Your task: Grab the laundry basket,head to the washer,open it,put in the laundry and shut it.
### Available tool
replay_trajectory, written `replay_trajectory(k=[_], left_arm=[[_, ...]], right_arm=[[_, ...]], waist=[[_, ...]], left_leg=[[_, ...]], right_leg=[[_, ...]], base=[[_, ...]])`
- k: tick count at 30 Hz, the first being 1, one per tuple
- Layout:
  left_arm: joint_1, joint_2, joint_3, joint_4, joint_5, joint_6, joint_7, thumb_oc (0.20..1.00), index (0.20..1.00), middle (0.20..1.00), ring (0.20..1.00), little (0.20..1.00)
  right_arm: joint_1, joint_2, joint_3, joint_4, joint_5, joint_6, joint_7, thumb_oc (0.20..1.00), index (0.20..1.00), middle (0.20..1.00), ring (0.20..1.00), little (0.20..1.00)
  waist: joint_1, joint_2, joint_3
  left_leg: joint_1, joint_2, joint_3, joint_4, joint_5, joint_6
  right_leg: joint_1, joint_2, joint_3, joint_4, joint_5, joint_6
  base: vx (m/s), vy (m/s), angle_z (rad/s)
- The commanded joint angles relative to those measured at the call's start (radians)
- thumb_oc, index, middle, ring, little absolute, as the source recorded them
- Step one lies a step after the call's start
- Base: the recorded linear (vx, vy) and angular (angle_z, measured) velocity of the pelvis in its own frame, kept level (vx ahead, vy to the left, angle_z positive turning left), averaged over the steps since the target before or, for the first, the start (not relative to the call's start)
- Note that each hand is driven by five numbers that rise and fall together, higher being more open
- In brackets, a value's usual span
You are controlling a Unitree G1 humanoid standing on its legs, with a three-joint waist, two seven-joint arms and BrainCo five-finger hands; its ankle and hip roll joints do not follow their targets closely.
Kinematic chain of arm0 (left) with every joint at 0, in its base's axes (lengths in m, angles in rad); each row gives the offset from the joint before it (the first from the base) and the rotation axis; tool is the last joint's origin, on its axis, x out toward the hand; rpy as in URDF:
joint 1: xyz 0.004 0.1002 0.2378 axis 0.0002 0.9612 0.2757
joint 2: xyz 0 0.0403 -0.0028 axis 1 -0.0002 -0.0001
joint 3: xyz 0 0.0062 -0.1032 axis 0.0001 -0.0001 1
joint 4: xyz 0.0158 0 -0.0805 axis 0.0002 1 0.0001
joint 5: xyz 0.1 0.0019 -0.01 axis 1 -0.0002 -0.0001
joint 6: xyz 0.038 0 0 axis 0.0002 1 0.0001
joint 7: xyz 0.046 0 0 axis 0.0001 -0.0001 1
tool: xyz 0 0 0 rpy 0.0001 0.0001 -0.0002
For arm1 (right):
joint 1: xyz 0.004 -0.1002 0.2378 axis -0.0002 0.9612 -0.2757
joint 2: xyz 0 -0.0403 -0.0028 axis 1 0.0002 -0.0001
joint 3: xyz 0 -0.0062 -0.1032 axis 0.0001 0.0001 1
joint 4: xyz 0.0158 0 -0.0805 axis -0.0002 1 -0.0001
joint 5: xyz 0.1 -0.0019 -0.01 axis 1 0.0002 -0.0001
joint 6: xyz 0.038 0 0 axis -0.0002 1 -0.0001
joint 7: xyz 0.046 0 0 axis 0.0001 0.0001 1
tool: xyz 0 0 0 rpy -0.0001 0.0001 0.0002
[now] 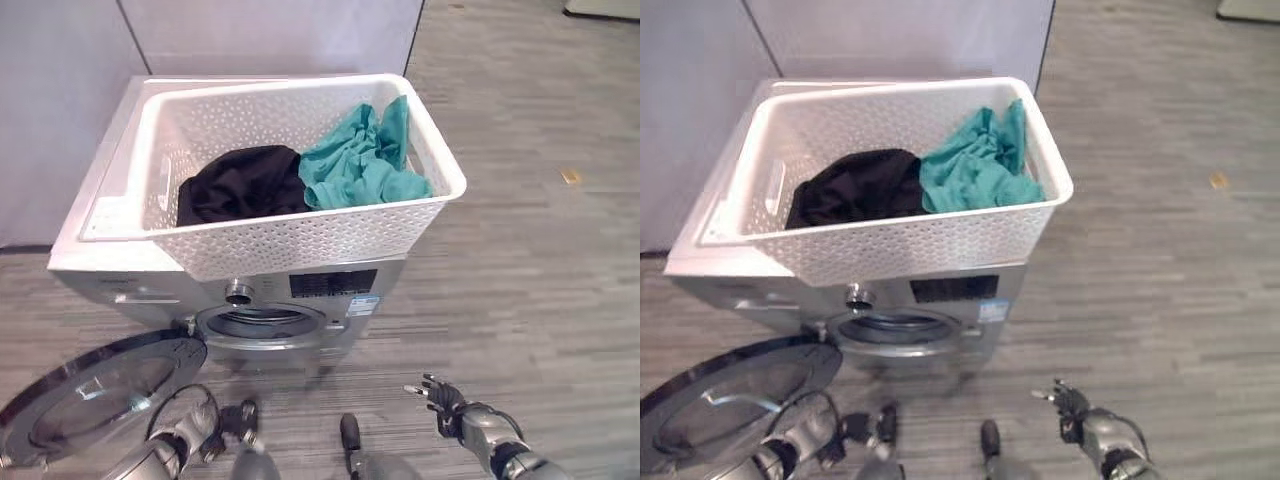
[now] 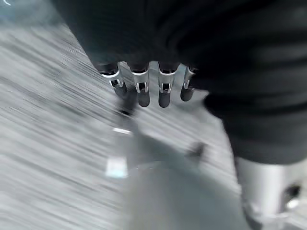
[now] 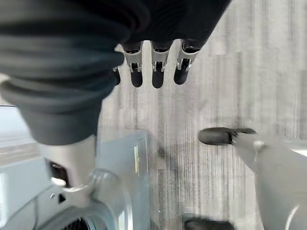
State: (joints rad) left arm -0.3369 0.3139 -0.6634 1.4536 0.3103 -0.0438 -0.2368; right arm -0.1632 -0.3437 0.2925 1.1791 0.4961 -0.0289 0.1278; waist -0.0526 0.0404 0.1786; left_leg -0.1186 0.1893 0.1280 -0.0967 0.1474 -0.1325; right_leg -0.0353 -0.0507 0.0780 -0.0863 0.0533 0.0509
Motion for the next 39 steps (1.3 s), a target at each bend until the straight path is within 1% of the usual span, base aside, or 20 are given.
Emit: replay_trajectory(k=[1, 6, 7, 10, 12, 16, 19, 22, 25, 27, 28, 29, 30, 31, 33, 34, 35, 36, 38, 39], left_arm=[[-0.066, 0.202, 0.156, -0.095, 0.108, 0.027, 0.235, 1.0, 1.0, 1.0, 1.0, 1.0], [-0.033, 0.23, 0.265, -0.138, 0.068, 0.029, 0.284, 1.0, 1.0, 1.0, 1.0, 1.0], [-0.016, 0.258, 0.311, -0.178, 0.056, 0.029, 0.318, 1.0, 1.0, 1.0, 1.0, 1.0], [0.024, 0.284, 0.354, -0.237, 0.038, 0.025, 0.336, 1.0, 1.0, 1.0, 1.0, 1.0], [0.092, 0.309, 0.425, -0.333, -0.014, 0.023, 0.35, 1.0, 1.0, 1.0, 1.0, 1.0], [0.225, 0.319, 0.546, -0.562, -0.092, 0.026, 0.367, 1.0, 1.0, 1.0, 1.0, 1.0], [0.294, 0.288, 0.603, -0.692, -0.103, 0.036, 0.379, 1.0, 1.0, 1.0, 1.0, 1.0], [0.343, 0.243, 0.614, -0.779, -0.114, 0.035, 0.379, 1.0, 1.0, 1.0, 1.0, 1.0], [0.352, 0.203, 0.583, -0.767, -0.131, 0.033, 0.368, 1.0, 1.0, 1.0, 1.0, 1.0], [0.351, 0.188, 0.565, -0.746, -0.153, 0.038, 0.367, 1.0, 1.0, 1.0, 1.0, 1.0], [0.349, 0.185, 0.565, -0.745, -0.154, 0.037, 0.367, 1.0, 1.0, 1.0, 1.0, 1.0], [0.35, 0.177, 0.551, -0.735, -0.17, 0.035, 0.367, 1.0, 1.0, 1.0, 1.0, 1.0], [0.345, 0.169, 0.544, -0.721, -0.176, 0.032, 0.371, 1.0, 1.0, 1.0, 1.0, 1.0], [0.337, 0.161, 0.542, -0.7, -0.184, 0.03, 0.376, 1.0, 1.0, 1.0, 1.0, 1.0], [0.317, 0.147, 0.521, -0.634, -0.206, 0.022, 0.397, 1.0, 1.0, 1.0, 1.0, 1.0], [0.307, 0.146, 0.499, -0.593, -0.215, 0.018, 0.396, 1.0, 1.0, 1.0, 1.0, 1.0], [0.305, 0.146, 0.492, -0.585, -0.215, 0.016, 0.394, 1.0, 1.0, 1.0, 1.0, 1.0], [0.302, 0.142, 0.476, -0.558, -0.22, 0.015, 0.395, 1.0, 1.0, 1.0, 1.0, 1.0], [0.345, 0.113, 0.462, -0.553, -0.252, 0.005, 0.359, 1.0, 1.0, 1.0, 1.0, 1.0], [0.348, 0.11, 0.466, -0.553, -0.252, 0.005, 0.359, 1.0, 1.0, 1.0, 1.0, 1.0]], right_arm=[[0.017, 0.027, 0.0, -0.081, 0.02, -0.03, 0.004, 1.0, 1.0, 1.0, 1.0, 1.0], [0.061, 0.036, -0.029, -0.115, 0.017, -0.034, -0.002, 1.0, 1.0, 1.0, 1.0, 1.0], [0.08, 0.029, -0.063, -0.112, 0.014, -0.038, -0.015, 1.0, 1.0, 1.0, 1.0, 1.0], [0.076, 0.011, -0.118, -0.071, 0.009, -0.036, -0.036, 1.0, 1.0, 1.0, 1.0, 1.0], [0.061, -0.039, -0.211, -0.009, -0.015, -0.024, -0.07, 1.0, 1.0, 1.0, 1.0, 1.0], [0.051, -0.144, -0.415, -0.015, 0.047, -0.029, -0.121, 1.0, 1.0, 1.0, 1.0, 1.0], [0.101, -0.221, -0.583, -0.232, 0.085, -0.056, -0.191, 1.0, 1.0, 1.0, 1.0, 1.0], [0.156, -0.286, -0.733, -0.513, 0.074, -0.109, -0.274, 1.0, 1.0, 1.0, 1.0, 1.0], [0.143, -0.375, -0.825, -0.719, 0.01, -0.167, -0.355, 1.0, 1.0, 1.0, 1.0, 1.0], [0.102, -0.462, -0.847, -0.803, -0.054, -0.179, -0.395, 1.0, 1.0, 1.0, 1.0, 1.0], [0.101, -0.465, -0.847, -0.805, -0.056, -0.176, -0.397, 1.0, 1.0, 1.0, 1.0, 1.0], [0.056, -0.54, -0.833, -0.86, -0.093, -0.176, -0.411, 1.0, 1.0, 1.0, 1.0, 1.0], [0.02, -0.589, -0.806, -0.884, -0.114, -0.168, -0.411, 1.0, 1.0, 1.0, 1.0, 1.0], [-0.006, -0.617, -0.783, -0.899, -0.125, -0.162, -0.404, 1.0, 1.0, 1.0, 1.0, 1.0], [-0.15, -0.734, -0.659, -0.941, -0.117, -0.156, -0.367, 1.0, 1.0, 1.0, 1.0, 1.0], [-0.231, -0.81, -0.566, -0.916, -0.127, -0.135, -0.338, 1.0, 1.0, 1.0, 1.0, 1.0], [-0.265, -0.848, -0.515, -0.906, -0.147, -0.114, -0.313, 1.0, 1.0, 1.0, 1.0, 1.0], [-0.339, -0.924, -0.398, -0.893, -0.169, -0.072, -0.235, 1.0, 1.0, 1.0, 1.0, 1.0], [-0.44, -1.003, -0.216, -0.914, -0.135, -0.046, -0.117, 1.0, 1.0, 1.0, 1.0, 1.0], [-0.46, -1.004, -0.196, -0.909, -0.134, -0.046, -0.117, 1.0, 1.0, 1.0, 1.0, 1.0]], waist=[[0.053, -0.048, 0.012], [0.068, -0.07, 0.015], [0.074, -0.087, 0.025], [0.083, -0.099, 0.035], [0.097, -0.106, 0.044], [0.108, -0.092, 0.035], [0.089, -0.08, 0.013], [0.063, -0.06, -0.002], [0.05, -0.037, -0.006], [0.048, -0.031, -0.02], [0.047, -0.028, -0.02], [0.05, -0.032, -0.034], [0.047, -0.035, -0.035], [0.045, -0.043, -0.035], [0.048, -0.073, -0.023], [0.065, -0.103, -0.022], [0.069, -0.115, -0.021], [0.074, -0.139, -0.03], [0.084, -0.152, -0.066], [0.078, -0.148, -0.067]], left_leg=[[0.024, -0.005, 0.004, 0.037, -0.098, 0.021], [0.024, -0.027, 0.022, 0.053, -0.12, 0.038], [0.008, -0.042, 0.02, 0.087, -0.145, 0.05], [-0.019, -0.056, 0.011, 0.149, -0.178, 0.064], [-0.036, -0.085, 0.0, 0.223, -0.235, 0.091], [-0.028, -0.123, -0.016, 0.253, -0.282, 0.129], [0.01, -0.163, -0.033, 0.238, -0.297, 0.159], [0.051, -0.204, -0.079, 0.22, -0.3, 0.188], [0.096, -0.23, -0.113, 0.197, -0.307, 0.21], [0.126, -0.237, -0.125, 0.17, -0.307, 0.213], [0.124, -0.236, -0.125, 0.167, -0.3, 0.212], [0.134, -0.24, -0.141, 0.154, -0.303, 0.208], [0.136, -0.246, -0.152, 0.151, -0.299, 0.205], [0.14, -0.253, -0.162, 0.152, -0.303, 0.204], [0.162, -0.271, -0.192, 0.174, -0.324, 0.196], [0.174, -0.283, -0.223, 0.183, -0.332, 0.186], [0.177, -0.289, -0.242, 0.186, -0.333, 0.183], [0.187, -0.291, -0.273, 0.185, -0.33, 0.175], [0.212, -0.255, -0.3, 0.152, -0.321, 0.157], [0.213, -0.254, -0.303, 0.149, -0.32, 0.157]], right_leg=[[-0.054, -0.128, -0.068, 0.006, -0.01, 0.111], [-0.072, -0.153, -0.062, 0.009, 0.006, 0.125], [-0.077, -0.172, -0.066, 0.011, 0.014, 0.134], [-0.081, -0.195, -0.079, 0.017, 0.019, 0.141], [-0.075, -0.225, -0.086, 0.034, 0.023, 0.154], [-0.074, -0.271, -0.113, 0.104, 0.02, 0.165], [-0.083, -0.292, -0.116, 0.203, 0.033, 0.165], [-0.095, -0.287, -0.087, 0.342, 0.08, 0.139], [-0.125, -0.251, -0.061, 0.475, 0.044, 0.113], [-0.146, -0.238, -0.067, 0.45, 0.024, 0.108], [-0.146, -0.237, -0.068, 0.444, 0.032, 0.106], [-0.146, -0.216, -0.066, 0.366, 0.008, 0.112], [-0.156, -0.197, -0.05, 0.284, 0.015, 0.116], [-0.172, -0.183, -0.031, 0.222, 0.024, 0.123], [-0.204, -0.151, 0.004, 0.114, 0.071, 0.144], [-0.187, -0.15, 0.018, 0.11, 0.084, 0.147], [-0.178, -0.149, 0.032, 0.123, 0.086, 0.146], [-0.166, -0.141, 0.05, 0.162, 0.085, 0.144], [-0.136, -0.13, 0.018, 0.162, 0.079, 0.136], [-0.134, -0.129, 0.015, 0.16, 0.079, 0.136]], base=[[0.04, 0.216, -0.58], [0.01, 0.14, -0.23], [-0.02, 0.107, -0.18], [-0.02, 0.119, -0.04], [0.02, 0.172, -0.02], [0.05, 0.192, -0.01], [0.08, 0.239, 0.02], [0.1, 0.231, 0.29], [0.08, 0.2, 0.35], [0.09, 0.082, 0.3], [0.11, 0.008, 0.15], [0.1, -0.036, 0.26], [0.14, -0.049, 0.11], [0.14, -0.07, 0.01], [0.16, -0.105, 0.01], [0.11, -0.12, 0.64], [0.13, -0.177, 1.24], [0.17, -0.177, 1.84], [0.17, -0.176, 1.57], [0.11, -0.13, 0.7]])
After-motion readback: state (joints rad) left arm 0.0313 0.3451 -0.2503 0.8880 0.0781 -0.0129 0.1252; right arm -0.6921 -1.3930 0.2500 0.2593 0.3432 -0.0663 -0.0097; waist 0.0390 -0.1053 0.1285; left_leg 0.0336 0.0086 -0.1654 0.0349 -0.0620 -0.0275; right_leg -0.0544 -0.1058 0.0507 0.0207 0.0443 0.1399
